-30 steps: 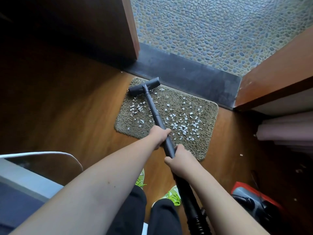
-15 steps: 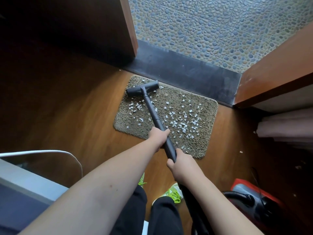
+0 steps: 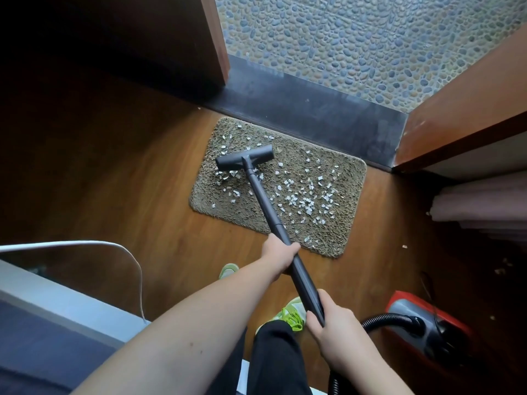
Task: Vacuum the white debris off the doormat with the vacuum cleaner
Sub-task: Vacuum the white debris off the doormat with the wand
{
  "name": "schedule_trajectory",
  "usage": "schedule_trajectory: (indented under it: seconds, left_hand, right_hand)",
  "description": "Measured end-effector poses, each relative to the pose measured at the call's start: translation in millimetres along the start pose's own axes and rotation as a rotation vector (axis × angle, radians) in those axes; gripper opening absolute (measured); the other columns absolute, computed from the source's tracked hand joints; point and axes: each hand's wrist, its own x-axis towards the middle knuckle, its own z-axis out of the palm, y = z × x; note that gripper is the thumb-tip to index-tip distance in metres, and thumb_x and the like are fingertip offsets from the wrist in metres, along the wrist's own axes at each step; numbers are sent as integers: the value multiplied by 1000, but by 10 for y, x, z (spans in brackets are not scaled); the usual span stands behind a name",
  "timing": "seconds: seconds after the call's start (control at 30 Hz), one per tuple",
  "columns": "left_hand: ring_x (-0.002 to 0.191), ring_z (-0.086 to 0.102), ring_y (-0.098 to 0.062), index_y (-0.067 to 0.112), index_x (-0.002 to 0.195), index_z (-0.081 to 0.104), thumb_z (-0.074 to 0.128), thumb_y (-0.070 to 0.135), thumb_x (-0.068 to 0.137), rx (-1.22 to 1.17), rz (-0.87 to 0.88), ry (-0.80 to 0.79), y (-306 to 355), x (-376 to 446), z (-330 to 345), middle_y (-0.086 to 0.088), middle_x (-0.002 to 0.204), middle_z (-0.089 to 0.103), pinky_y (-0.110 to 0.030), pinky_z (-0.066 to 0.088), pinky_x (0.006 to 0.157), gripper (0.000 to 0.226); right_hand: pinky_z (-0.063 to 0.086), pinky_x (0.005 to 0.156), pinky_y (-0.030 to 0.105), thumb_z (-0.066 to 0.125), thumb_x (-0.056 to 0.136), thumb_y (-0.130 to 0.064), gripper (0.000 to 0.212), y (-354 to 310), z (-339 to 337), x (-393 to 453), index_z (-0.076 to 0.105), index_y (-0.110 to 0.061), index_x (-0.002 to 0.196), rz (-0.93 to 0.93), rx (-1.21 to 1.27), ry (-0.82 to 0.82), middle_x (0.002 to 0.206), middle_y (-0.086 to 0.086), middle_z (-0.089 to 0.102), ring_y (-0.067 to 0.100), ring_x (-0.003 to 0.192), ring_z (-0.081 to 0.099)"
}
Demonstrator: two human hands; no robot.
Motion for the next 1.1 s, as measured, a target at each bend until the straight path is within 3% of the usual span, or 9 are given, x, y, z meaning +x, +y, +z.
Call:
schedule_trajectory:
  seconds: [0.1, 0.27, 0.63, 0.83, 0.97, 1.1]
  left_hand:
    - [82, 61, -26, 10, 115, 48, 68, 27, 85, 47, -18, -14, -115, -59, 99, -8, 103, 57, -29, 50, 43, 40]
    - [86, 63, -28, 10, 115, 47, 67, 28, 85, 60, -48, -35, -233, -138, 187, -10, 105, 58, -33, 54, 47, 40]
    - [87, 60, -24, 12, 119, 49, 65, 31, 85, 117, -46, -26, -440, -175, 257, -7, 107, 60, -31, 55, 61, 41]
    - [90, 63, -28, 10, 117, 49, 65, 30, 86, 85, -39, 5, -391, -78, 113, -10, 108, 60, -36, 58, 62, 41]
    - [94, 65, -32, 9, 115, 49, 67, 29, 85, 55, -35, 42, -290, 33, -27, -12, 109, 59, -43, 61, 67, 40]
    - [94, 65, -33, 7, 113, 48, 67, 25, 86, 2, -18, 65, -166, 154, -192, -15, 110, 60, -44, 61, 71, 37]
  right_hand:
    - [50, 84, 31, 43, 99, -40, 43, 90, 43, -80, 35, -27, 140, 8, 9, -8, 106, 1, 65, 22, 97, 63]
    - [45, 85, 25, 41, 101, -39, 56, 176, 113, -151, 22, -27, 152, 32, -23, -1, 115, 0, 65, 17, 102, 62]
    - [44, 89, 22, 42, 100, -40, 53, 246, 217, -210, 23, -28, 148, 61, -74, -22, 118, -4, 64, 13, 110, 61]
    - [46, 81, 28, 41, 100, -37, 45, 166, 240, -120, 31, -26, 143, -4, -55, -23, 102, -2, 61, 19, 94, 61]
    - [46, 79, 34, 41, 100, -38, 44, 34, 261, 36, 33, -23, 140, -5, -82, -22, 113, 4, 64, 26, 101, 62]
    - [40, 70, 32, 40, 101, -36, 42, -136, 250, 228, 34, -16, 138, -31, -128, -19, 112, 8, 64, 29, 90, 57]
